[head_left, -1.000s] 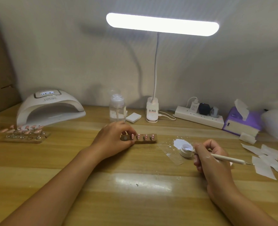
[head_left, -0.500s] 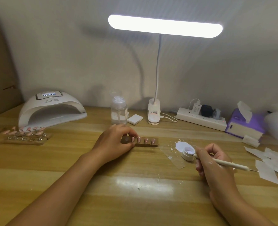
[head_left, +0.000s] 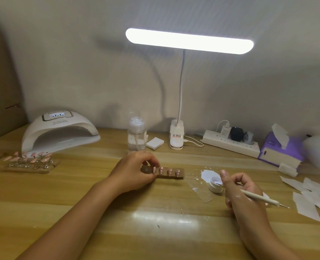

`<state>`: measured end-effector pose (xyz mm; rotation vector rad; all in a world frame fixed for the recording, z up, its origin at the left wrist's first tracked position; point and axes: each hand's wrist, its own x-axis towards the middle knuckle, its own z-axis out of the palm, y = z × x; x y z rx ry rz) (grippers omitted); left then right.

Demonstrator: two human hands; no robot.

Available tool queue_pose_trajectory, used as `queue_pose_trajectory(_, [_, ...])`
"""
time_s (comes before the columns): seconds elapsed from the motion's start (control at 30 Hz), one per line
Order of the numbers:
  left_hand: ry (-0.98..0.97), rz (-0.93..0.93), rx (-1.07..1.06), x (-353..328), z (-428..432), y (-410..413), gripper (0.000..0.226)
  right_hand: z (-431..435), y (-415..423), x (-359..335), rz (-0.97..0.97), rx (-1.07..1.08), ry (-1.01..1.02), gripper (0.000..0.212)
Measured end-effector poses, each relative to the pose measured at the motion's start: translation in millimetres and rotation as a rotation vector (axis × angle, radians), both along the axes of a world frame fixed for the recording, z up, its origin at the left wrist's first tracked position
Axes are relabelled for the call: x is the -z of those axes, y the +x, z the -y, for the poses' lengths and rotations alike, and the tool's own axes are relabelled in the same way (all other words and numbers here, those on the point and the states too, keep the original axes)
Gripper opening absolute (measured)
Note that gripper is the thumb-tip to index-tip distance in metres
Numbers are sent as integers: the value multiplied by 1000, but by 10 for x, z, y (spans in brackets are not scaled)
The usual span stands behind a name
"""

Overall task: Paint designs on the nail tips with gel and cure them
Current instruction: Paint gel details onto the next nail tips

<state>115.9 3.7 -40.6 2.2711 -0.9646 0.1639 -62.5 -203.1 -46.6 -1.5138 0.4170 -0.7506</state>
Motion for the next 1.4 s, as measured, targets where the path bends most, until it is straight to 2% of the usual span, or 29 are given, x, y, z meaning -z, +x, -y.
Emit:
queue_pose_trajectory(0.1, [27, 105, 5, 1, 6, 1, 16, 12, 9, 14, -7, -21, 1, 31])
queue_pose_trajectory(0.27, [38, 153, 6, 29, 1, 21, 17, 35, 30, 27, 2, -18, 12, 37])
queue_pose_trajectory(0.6, [49, 93, 3, 44, -22, 60, 14, 56, 37, 51, 2, -6, -9, 36])
queue_pose_trajectory(0.8, [60, 150, -32, 16, -71, 83, 15, 33, 5, 28, 12, -15, -8, 29])
queue_pose_trajectory(0.93, [51, 48, -47, 17, -102, 88, 26, 28, -34, 2, 81, 36, -4, 31])
queue_pose_trajectory(1.07, [-4, -122, -74, 39, -139, 116, 41, 58, -104, -63, 112, 124, -133, 32])
queue_pose_trajectory(1.2, [53, -139, -73, 10, -144, 128, 57, 177, -161, -155, 83, 239, -252, 18])
queue_pose_trajectory(1.27, [86, -168, -66, -37, -155, 128, 68, 255, -190, -203, 13, 302, -405, 8])
queue_pose_trajectory(1.3, [82, -180, -65, -70, -163, 130, 73, 300, -212, -219, -26, 327, -494, 11])
queue_pose_trajectory(1.4, [-3, -106, -93, -193, -187, 109, 68, 451, -294, -267, -164, 349, -846, 15])
